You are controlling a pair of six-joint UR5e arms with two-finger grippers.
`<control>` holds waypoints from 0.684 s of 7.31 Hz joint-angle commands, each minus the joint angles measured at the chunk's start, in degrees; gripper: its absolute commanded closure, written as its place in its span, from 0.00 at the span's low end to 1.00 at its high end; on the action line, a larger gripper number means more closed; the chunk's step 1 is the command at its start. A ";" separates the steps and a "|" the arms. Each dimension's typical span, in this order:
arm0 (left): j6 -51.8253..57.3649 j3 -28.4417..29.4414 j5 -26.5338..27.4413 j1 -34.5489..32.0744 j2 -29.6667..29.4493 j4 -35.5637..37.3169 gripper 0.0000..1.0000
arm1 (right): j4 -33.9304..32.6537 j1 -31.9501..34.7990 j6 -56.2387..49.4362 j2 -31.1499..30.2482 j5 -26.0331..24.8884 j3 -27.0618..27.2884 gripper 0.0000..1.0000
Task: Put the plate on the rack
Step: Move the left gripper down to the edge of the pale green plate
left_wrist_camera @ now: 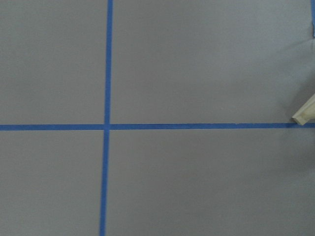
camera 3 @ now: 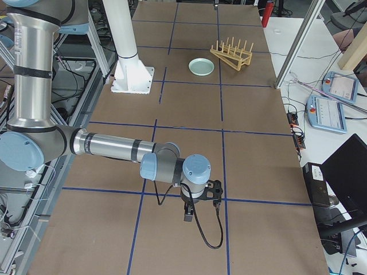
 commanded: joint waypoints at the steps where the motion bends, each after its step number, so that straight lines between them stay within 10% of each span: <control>1: -23.61 -0.66 6.00 12.76 -10.19 1.58 0.00 | 0.00 0.00 0.00 -0.05 0.00 0.04 0.00; 5: -25.55 13.60 25.39 32.12 -30.04 10.56 0.00 | 0.00 0.00 0.00 0.04 0.00 0.04 0.00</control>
